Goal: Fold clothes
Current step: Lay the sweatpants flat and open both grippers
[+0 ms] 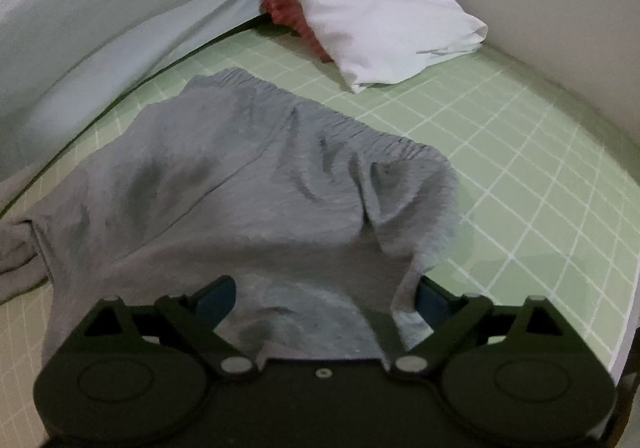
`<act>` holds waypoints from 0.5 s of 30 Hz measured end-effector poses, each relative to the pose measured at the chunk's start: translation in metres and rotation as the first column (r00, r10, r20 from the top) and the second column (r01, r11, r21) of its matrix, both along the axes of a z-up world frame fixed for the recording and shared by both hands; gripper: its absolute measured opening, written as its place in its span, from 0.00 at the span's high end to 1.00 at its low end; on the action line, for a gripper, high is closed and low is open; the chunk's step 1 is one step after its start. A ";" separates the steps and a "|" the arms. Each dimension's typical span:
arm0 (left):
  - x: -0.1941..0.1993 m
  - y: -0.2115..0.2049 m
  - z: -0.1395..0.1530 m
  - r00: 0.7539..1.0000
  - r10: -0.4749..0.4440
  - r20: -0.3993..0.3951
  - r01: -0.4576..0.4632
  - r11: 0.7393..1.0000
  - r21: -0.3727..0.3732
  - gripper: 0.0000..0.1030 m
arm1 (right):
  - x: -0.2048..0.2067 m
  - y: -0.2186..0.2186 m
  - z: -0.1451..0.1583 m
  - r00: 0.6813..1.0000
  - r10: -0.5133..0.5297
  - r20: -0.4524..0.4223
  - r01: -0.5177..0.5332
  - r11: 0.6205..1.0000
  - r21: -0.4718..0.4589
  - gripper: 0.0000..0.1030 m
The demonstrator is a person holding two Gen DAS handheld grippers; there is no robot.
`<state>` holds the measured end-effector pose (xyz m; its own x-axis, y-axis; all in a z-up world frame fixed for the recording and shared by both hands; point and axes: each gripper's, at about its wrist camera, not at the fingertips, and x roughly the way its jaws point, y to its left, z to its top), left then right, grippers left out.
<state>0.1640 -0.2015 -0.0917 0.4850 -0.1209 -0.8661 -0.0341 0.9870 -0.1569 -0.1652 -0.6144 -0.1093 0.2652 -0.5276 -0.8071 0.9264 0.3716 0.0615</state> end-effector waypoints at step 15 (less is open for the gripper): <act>0.076 0.044 0.011 0.975 0.216 0.052 -0.212 0.975 -0.071 1.00 | 0.029 0.003 0.003 0.995 0.053 -0.081 -0.054 0.998 -0.014 0.07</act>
<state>0.2403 -0.1577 -0.0802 0.5556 -0.0634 -0.8291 -0.2325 0.9455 -0.2281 -0.1360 -0.6119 -0.1060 0.2280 -0.5277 -0.8182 0.9067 0.4213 -0.0191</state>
